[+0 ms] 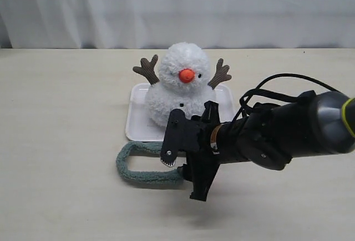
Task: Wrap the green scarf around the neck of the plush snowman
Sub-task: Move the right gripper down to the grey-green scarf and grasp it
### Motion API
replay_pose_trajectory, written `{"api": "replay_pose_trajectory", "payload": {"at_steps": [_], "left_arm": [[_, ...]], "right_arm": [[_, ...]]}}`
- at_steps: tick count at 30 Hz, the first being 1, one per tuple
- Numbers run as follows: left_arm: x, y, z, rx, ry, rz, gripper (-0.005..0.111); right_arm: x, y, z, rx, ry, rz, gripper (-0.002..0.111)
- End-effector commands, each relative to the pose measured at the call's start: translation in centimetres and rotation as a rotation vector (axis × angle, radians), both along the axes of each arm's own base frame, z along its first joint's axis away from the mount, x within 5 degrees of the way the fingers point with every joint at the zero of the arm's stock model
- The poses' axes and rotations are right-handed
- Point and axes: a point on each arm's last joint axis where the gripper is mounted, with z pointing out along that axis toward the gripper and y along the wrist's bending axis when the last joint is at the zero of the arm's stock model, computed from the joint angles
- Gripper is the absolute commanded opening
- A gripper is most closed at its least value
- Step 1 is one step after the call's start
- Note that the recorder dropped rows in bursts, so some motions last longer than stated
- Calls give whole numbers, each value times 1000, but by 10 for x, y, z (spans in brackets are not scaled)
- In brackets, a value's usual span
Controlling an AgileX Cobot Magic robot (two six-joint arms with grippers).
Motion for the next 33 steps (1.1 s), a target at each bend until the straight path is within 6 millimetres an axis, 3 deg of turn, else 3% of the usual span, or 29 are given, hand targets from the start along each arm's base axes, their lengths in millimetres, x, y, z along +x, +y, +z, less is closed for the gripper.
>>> {"api": "replay_pose_trajectory", "payload": {"at_steps": [1, 10, 15, 18, 28, 33], "left_arm": [[0, 0, 0, 0, -7, 1, 0], [0, 0, 0, 0, -7, 1, 0], [0, 0, 0, 0, -7, 1, 0], [0, 0, 0, 0, -7, 1, 0], [0, 0, 0, 0, -7, 1, 0], [0, 0, 0, 0, -7, 1, 0]], "right_arm": [[14, -3, -2, -22, -3, -17, 64], [20, -7, -16, -67, 15, -4, 64], [20, -7, -29, -96, 33, 20, 56], [20, -7, -34, -101, 40, 23, 49], [20, -7, -36, -143, 16, 94, 7], [18, -3, -25, -133, -16, 116, 4]]}}
